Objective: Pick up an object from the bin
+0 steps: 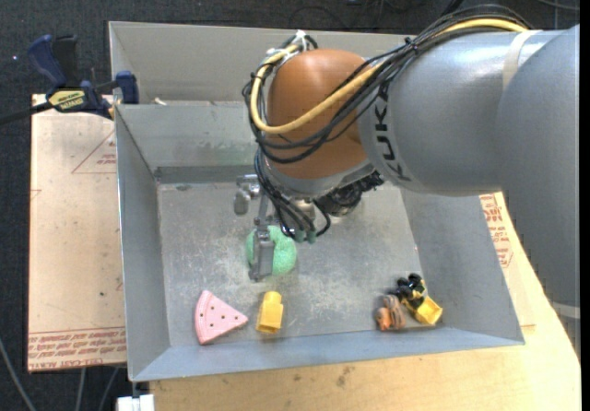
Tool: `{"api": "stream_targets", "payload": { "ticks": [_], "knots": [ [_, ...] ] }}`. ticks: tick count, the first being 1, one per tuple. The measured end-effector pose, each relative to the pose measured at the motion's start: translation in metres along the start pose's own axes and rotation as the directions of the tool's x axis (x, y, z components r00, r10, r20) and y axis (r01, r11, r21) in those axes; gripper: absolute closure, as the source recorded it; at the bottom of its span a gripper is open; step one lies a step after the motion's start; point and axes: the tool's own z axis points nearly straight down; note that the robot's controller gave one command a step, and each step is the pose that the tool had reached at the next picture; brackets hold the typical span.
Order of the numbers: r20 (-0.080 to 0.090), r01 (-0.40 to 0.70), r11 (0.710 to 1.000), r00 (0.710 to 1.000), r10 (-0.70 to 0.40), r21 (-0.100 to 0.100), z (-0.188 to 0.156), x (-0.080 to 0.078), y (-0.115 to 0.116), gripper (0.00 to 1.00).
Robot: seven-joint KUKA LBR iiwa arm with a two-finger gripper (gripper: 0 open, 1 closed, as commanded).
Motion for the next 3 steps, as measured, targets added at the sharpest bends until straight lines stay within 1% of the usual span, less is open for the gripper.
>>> {"api": "stream_targets", "payload": {
  "ticks": [1, 2, 3],
  "knots": [
    [-0.001, -0.091, 0.996, 0.996, 0.091, 0.002, 0.017, -0.011, -0.025, 0.00],
    [0.000, -0.044, 0.999, 0.999, 0.044, 0.001, 0.044, -0.017, -0.057, 0.00],
    [-0.002, -0.047, 0.999, 0.999, 0.047, 0.002, 0.066, 0.004, -0.081, 0.00]
  ]
}}
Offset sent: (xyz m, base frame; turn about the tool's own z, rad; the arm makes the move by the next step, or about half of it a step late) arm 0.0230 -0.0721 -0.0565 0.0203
